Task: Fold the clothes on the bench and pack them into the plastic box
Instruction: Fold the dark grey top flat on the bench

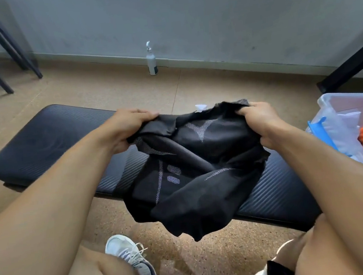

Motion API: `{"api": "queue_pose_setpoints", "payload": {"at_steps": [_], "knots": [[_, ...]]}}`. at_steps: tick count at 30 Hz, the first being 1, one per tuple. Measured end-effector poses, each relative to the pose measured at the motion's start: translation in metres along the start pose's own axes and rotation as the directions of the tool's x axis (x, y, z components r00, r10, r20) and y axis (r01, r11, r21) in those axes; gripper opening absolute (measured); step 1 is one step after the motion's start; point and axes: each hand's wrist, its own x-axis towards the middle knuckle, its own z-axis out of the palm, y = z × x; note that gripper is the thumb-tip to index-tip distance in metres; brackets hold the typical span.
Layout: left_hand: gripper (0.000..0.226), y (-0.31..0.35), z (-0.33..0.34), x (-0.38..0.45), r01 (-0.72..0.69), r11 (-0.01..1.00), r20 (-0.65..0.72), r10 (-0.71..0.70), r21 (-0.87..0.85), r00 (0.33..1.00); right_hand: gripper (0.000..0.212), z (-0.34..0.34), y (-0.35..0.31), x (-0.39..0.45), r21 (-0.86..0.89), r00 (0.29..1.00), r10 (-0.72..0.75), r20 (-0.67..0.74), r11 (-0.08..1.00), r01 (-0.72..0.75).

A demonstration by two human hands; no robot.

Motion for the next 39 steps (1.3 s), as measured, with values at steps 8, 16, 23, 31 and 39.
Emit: {"api": "queue_pose_setpoints", "payload": {"at_steps": [8, 16, 23, 31, 39], "knots": [[0.041, -0.006, -0.015, -0.012, 0.039, 0.902, 0.353, -0.207, 0.430, 0.913, 0.023, -0.007, -0.004, -0.040, -0.458, 0.880, 0.090, 0.466, 0.876, 0.153], [0.017, 0.003, -0.002, -0.028, 0.108, 0.882, 0.521, -0.365, 0.458, 0.772, 0.020, -0.012, -0.016, -0.065, -0.300, 0.633, 0.263, 0.728, 0.953, -0.050], [0.008, -0.002, -0.002, 0.003, -0.047, 0.996, -0.129, 0.057, 0.081, 0.990, 0.023, -0.008, 0.004, -0.013, 0.021, 0.993, 0.074, 0.092, 0.997, -0.076], [0.006, -0.010, -0.016, 0.031, -0.168, 0.981, -0.316, 0.191, 0.099, 0.929, 0.046, -0.002, 0.019, 0.036, 0.103, 0.968, -0.031, -0.249, 0.993, 0.059], [0.056, -0.004, -0.031, 0.041, 0.128, 0.751, -0.412, 0.204, 0.647, 0.888, 0.043, -0.005, 0.029, 0.046, -0.410, 0.932, -0.193, -0.308, 0.910, 0.052]]}}
